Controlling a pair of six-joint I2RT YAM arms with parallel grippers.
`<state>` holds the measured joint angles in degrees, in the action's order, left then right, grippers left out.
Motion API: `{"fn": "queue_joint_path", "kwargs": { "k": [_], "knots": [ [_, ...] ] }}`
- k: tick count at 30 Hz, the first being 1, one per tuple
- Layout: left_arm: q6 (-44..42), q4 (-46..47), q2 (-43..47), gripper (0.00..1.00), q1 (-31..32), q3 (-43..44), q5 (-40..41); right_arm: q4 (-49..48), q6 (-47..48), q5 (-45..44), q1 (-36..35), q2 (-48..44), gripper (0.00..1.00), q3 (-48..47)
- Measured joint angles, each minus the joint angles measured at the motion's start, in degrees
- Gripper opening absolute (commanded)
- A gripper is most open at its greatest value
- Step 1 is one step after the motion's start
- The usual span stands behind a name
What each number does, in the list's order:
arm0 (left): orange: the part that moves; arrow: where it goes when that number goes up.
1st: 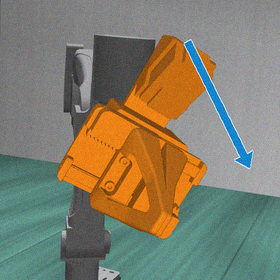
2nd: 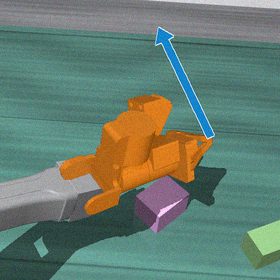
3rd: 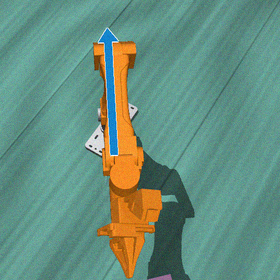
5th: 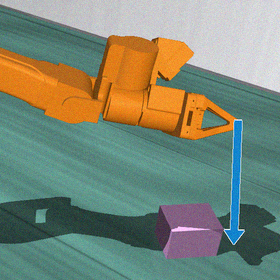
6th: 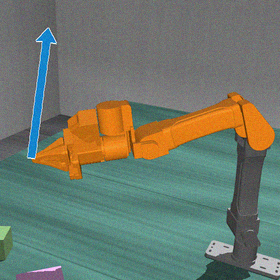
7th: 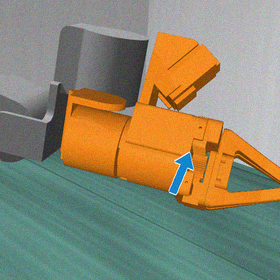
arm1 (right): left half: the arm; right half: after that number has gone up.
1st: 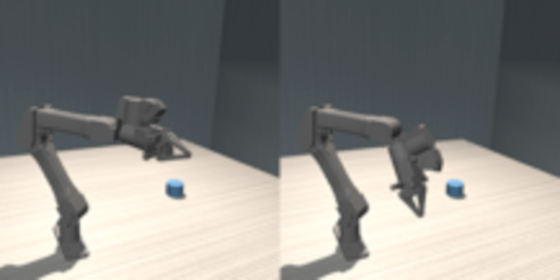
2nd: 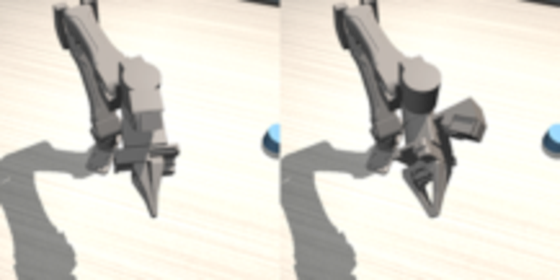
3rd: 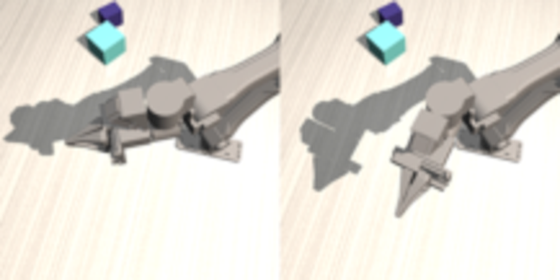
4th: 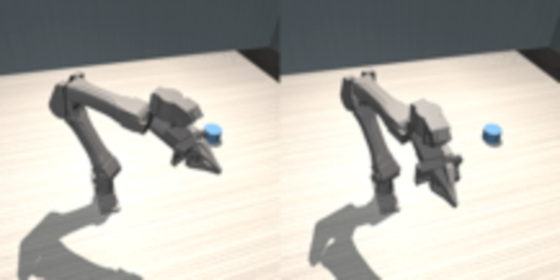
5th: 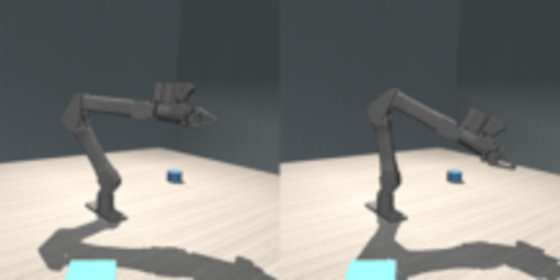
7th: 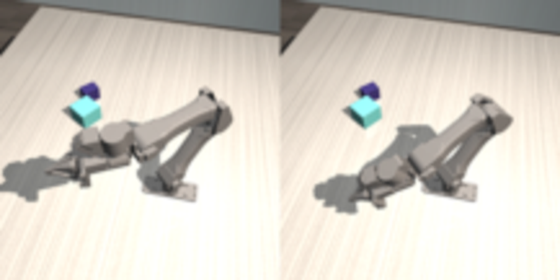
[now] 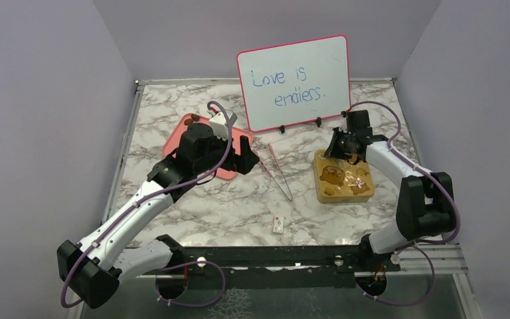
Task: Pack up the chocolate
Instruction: Close the box lid on the packing box.
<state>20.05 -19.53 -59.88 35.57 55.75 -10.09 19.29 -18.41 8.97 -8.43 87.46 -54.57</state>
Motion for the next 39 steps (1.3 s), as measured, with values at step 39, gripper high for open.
{"fn": "queue_joint_path", "kwargs": {
  "k": [39],
  "knots": [
    [-6.08, -2.19, 13.84, 0.99, 0.00, -13.62, 1.01, 25.70, -36.06, -30.91, 6.60, -10.84, 0.01, 4.11]
  ]
}}
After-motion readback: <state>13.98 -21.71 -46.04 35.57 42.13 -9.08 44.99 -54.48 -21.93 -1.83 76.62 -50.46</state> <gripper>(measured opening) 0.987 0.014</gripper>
